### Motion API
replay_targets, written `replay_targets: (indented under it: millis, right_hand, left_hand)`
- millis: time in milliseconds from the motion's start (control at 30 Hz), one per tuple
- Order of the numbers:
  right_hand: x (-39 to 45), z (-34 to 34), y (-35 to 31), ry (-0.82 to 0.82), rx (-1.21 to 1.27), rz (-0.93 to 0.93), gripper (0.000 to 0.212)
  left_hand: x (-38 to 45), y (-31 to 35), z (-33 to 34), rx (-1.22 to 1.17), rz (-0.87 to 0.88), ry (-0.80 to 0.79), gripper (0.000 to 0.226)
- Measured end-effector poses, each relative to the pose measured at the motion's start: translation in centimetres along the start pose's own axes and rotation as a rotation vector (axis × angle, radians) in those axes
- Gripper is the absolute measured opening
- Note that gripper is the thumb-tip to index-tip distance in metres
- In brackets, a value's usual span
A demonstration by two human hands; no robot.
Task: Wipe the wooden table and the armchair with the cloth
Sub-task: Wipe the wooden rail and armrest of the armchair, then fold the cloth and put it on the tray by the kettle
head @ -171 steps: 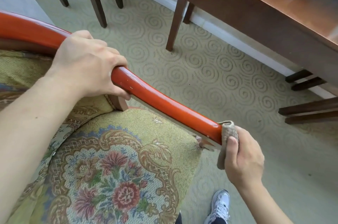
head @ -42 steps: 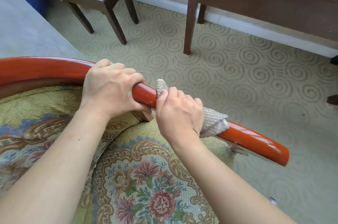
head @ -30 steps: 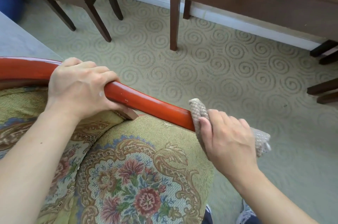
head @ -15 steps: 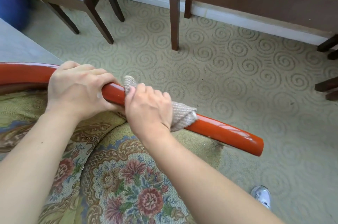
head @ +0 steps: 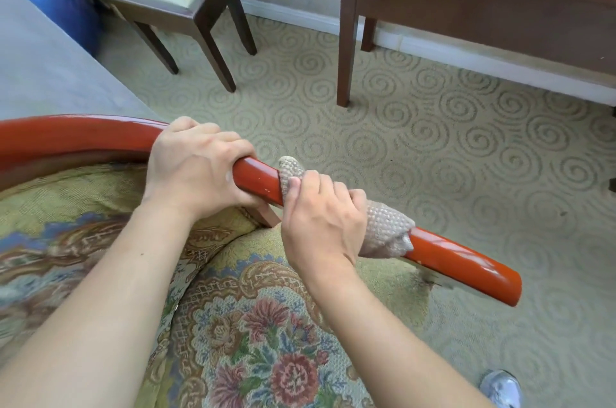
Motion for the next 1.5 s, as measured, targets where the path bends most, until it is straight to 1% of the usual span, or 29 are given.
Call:
replay_targets:
  millis: [67,100,200,333,433,467,533,633,700,767,800,867,933,967,1000,1067,1167,1200,1267,1300,1333,1400,1500]
  right_hand:
    - [1.3,1.3,-3.2,-0.003,0.062,-0.018,0.033]
    - [1.7,1.6,-4.2,0.009,0.084,-0.030,0.034]
    - [1.5,1.3,-4.4,0.005,0.097,-0.139,0.036]
    - [0.2,0.0,-0.3,-0.071,-0.006,-0.298,0.032]
    - [-1.0,-2.3,3.8,-0.086,-0.105,-0.324,0.029]
    - [-1.2,-3.2,5.2,-0.088,-0.118,-0.320,0.030]
    - [-1.6,-5.0,8.2,-0.092,-0.118,-0.289,0.032]
    - [-2.1,-7.3,12.6,-0.107,-0.027,-0.213,0.039]
    - [-2.6,-8.1,14.4,-0.140,0.069,-0.168,0.039]
    - [-3.0,-8.5,15.6,-0.177,0.162,-0.109,0.034]
    - [-3.0,-8.6,16.3,-0.208,0.213,-0.054,0.032]
    - [-2.6,-8.9,18.0,-0.286,0.356,0.118,0.031]
    - [-1.8,-10.0,20.1,-0.349,0.514,0.333,0.033]
    - [-1.3,-10.9,20.9,-0.372,0.595,0.397,0.034]
    - [-0.7,-12.3,21.3,-0.401,0.677,0.415,0.034]
    - [0.2,-15.9,21.5,-0.502,0.846,0.356,0.034]
    - [0.9,-21.5,22.5,-0.740,1.027,0.236,0.036]
    - [1.3,-23.6,23.1,-0.800,1.078,0.205,0.037]
    - [1.8,-27.8,24.9,-0.894,1.142,0.156,0.039]
    - [2.0,-29.8,26.0,-0.915,1.146,0.133,0.040]
    - [2.3,-31.9,27.3,-0.914,1.136,0.122,0.041]
    - [3.1,-35.7,30.3,-0.865,1.120,0.144,0.044]
    - [4.4,-41.9,35.7,-0.719,1.110,0.152,0.061]
  left_hand:
    - [0.1,0.2,-0.3,-0.001,-0.002,0.070,0.032]
    - [0.1,0.3,-0.5,0.001,-0.005,0.090,0.028]
    - [-0.1,0.4,-0.5,0.011,-0.002,0.082,0.026]
    - [0.0,0.3,0.2,0.012,-0.001,-0.074,0.053]
    - [0.3,0.1,-0.2,-0.002,-0.044,-0.133,0.059]
    - [0.4,0.1,-0.2,0.018,-0.063,-0.171,0.059]
    - [0.4,0.4,0.2,0.099,-0.102,-0.299,0.061]
    - [0.3,1.2,0.4,0.234,-0.151,-0.480,0.066]
    - [0.2,2.1,-0.1,0.304,-0.167,-0.549,0.064]
    - [0.0,3.9,-0.9,0.302,-0.179,-0.594,0.064]
    - [-0.1,5.4,-1.5,0.233,-0.191,-0.612,0.066]
    - [-0.4,9.2,-2.9,-0.041,-0.231,-0.622,0.069]
    - [-0.2,13.5,-5.3,-0.354,-0.275,-0.556,0.061]
    - [0.0,15.7,-6.5,-0.507,-0.286,-0.513,0.058]
    - [0.5,17.8,-7.9,-0.652,-0.287,-0.471,0.057]
    - [1.9,21.7,-10.8,-0.879,-0.304,-0.401,0.059]
    - [4.2,27.4,-15.5,-1.158,-0.362,-0.375,0.061]
    - [5.2,29.1,-17.2,-1.243,-0.383,-0.357,0.057]
    - [7.1,32.3,-20.9,-1.312,-0.381,-0.302,0.037]
    - [8.0,33.9,-22.7,-1.323,-0.371,-0.266,0.028]
    - [8.9,35.5,-24.6,-1.336,-0.366,-0.228,0.026]
    - [10.9,38.2,-27.9,-1.364,-0.377,-0.153,0.030]
    - [14.4,42.9,-32.8,-1.340,-0.354,-0.006,0.038]
Point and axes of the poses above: each hand's wrist, its own x-axis towards the middle knuckle, its own z-axis out of the palm, y = z × x, the point moved 8 cm from there along x, towards the middle knuckle, and after that the axes turned 4 degrees about y, right-handed, at the moved point
